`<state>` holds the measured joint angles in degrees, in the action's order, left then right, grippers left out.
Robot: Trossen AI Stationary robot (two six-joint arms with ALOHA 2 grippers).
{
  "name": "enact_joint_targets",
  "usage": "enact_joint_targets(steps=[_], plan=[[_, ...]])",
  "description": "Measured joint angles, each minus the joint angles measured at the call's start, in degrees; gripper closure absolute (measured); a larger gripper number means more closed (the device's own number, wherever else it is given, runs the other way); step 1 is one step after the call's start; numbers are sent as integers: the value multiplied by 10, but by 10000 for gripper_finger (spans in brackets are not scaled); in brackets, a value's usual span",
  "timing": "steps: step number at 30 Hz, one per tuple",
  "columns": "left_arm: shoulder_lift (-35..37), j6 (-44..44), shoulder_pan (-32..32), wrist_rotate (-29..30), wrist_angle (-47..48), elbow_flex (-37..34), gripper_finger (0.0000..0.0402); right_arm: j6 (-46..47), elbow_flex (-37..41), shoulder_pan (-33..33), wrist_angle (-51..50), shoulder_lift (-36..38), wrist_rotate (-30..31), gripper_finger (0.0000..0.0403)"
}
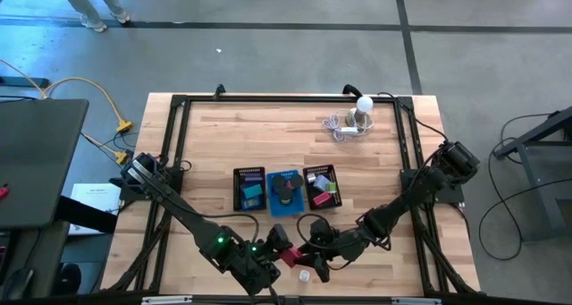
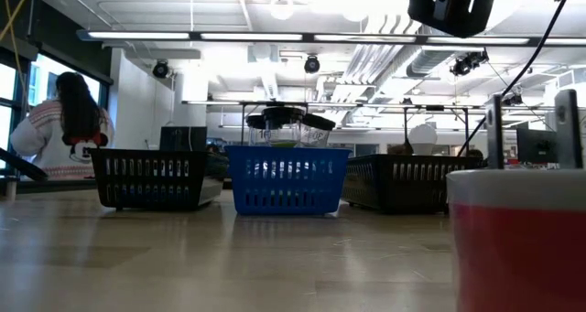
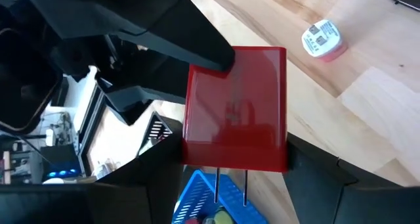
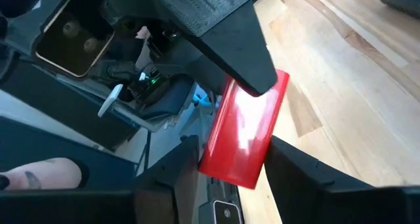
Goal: Pick & Place Office items
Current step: Put the red charger adapter into the right black bin
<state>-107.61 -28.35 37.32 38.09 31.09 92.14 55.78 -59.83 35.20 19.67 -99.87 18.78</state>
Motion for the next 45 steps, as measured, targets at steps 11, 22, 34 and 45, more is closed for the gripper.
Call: enact_joint_targets(steps=[11,22,34,45], plan=[[0,-6,-11,1,-11,1,184,-7,0,-10,10,0,-21,233],[0,-13,-11,-5,-11,1,184,-16,0,-11,-1,0,-24,274],[-2,16,-1,12,-42,1,159,-35,-4,-11,10,2,-20,290],[2,6,30,81,-48,0,155,-51,-5,-4,3,3,-18,291]])
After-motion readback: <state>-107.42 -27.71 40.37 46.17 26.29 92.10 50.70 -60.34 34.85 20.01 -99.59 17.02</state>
